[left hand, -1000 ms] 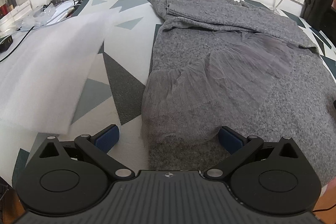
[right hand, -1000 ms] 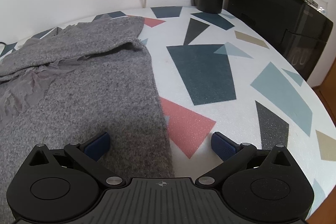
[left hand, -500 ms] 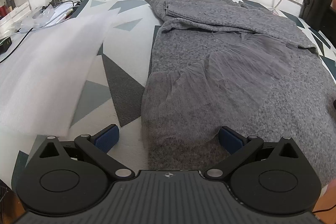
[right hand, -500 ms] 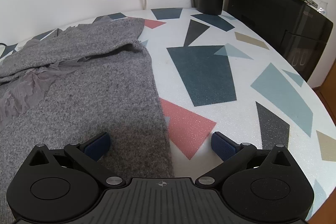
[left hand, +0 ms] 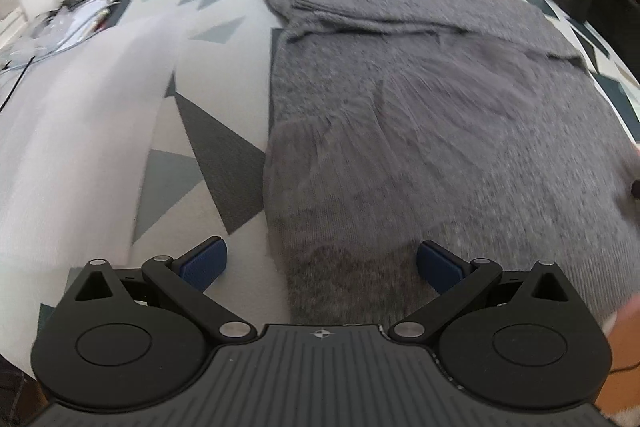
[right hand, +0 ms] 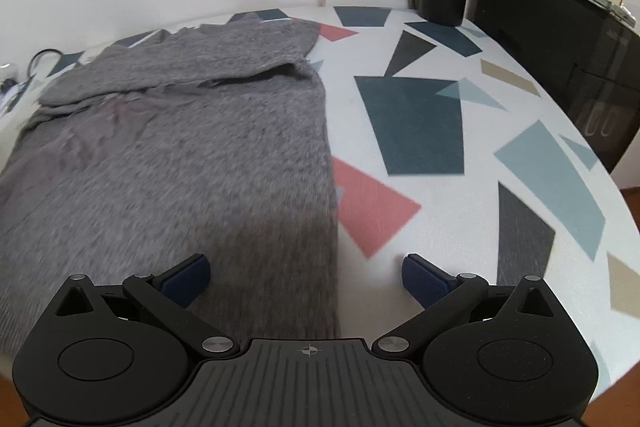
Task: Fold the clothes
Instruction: 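Move both open grippers over the ribbed hem of the grey sweater, then close both grippers on the ribbed sweater hem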
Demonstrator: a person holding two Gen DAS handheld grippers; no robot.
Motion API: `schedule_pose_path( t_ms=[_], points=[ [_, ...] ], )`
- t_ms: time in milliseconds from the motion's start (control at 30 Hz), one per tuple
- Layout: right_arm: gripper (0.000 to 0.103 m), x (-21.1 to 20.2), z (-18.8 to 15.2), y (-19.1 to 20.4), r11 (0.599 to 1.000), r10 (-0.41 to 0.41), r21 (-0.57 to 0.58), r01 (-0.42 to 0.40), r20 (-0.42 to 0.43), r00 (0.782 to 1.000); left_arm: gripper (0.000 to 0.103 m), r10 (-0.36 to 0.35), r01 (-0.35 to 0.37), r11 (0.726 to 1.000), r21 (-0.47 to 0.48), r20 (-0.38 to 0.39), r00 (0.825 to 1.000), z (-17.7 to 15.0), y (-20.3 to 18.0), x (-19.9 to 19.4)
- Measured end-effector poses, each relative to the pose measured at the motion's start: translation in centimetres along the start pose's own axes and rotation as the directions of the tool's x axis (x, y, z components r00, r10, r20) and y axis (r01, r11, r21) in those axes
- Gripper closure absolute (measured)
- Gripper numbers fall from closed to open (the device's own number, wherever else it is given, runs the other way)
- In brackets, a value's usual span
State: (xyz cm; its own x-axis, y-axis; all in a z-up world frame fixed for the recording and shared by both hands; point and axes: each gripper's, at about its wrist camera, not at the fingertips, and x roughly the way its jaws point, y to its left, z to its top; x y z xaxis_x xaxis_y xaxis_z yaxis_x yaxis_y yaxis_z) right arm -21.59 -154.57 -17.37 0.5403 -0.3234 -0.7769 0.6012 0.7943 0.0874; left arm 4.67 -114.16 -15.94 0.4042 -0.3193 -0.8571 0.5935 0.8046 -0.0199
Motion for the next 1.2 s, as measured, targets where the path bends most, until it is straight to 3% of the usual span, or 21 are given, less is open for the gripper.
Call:
schedule_pose_path(
  t_ms=[167,233,300,500,667,833,1200],
  points=[
    [0.006,-0.6,-1.1,0.1,1.0,-0.01,-0.016,0.011,0.017,1.0,0.0,-0.009,0.009,1.0,0.018,0.03,1.0,-0.6,0.0,-0.2],
    [0.023,-0.9,-1.0,0.2,1.0,0.011,-0.016,-0.011,0.025,1.0,0.0,-0.008,0.007,1.0,0.017,0.034,0.999,-0.7,0.0,-0.2],
    [0.028,-1.2,-0.9,0.4,0.999,0.031,-0.029,-0.03,0.018,0.999,0.0,-0.011,0.01,1.0,0.019,0.033,0.999,-0.6,0.0,-0.2],
    [0.029,-2.7,-1.4,0.3,0.999,0.042,-0.021,-0.042,0.003,0.999,0.0,-0.022,0.022,0.999,0.042,-0.007,1.0,-1.4,0.4,-0.9],
    [0.033,-2.9,-2.3,0.3,0.999,0.046,-0.017,-0.046,-0.005,0.999,0.0,-0.029,0.028,0.999,0.041,0.007,1.0,-2.6,0.7,-1.5],
    [0.053,-2.7,-2.1,1.0,0.999,0.043,-0.029,-0.043,0.015,0.999,0.0,-0.025,0.024,0.999,0.033,0.024,0.999,-2.5,0.5,-1.4],
    [0.054,-2.4,-1.7,1.2,0.998,0.046,-0.038,-0.046,0.012,0.999,0.0,-0.037,0.035,0.998,0.044,0.039,0.999,-2.5,0.4,-1.3]
  ],
)
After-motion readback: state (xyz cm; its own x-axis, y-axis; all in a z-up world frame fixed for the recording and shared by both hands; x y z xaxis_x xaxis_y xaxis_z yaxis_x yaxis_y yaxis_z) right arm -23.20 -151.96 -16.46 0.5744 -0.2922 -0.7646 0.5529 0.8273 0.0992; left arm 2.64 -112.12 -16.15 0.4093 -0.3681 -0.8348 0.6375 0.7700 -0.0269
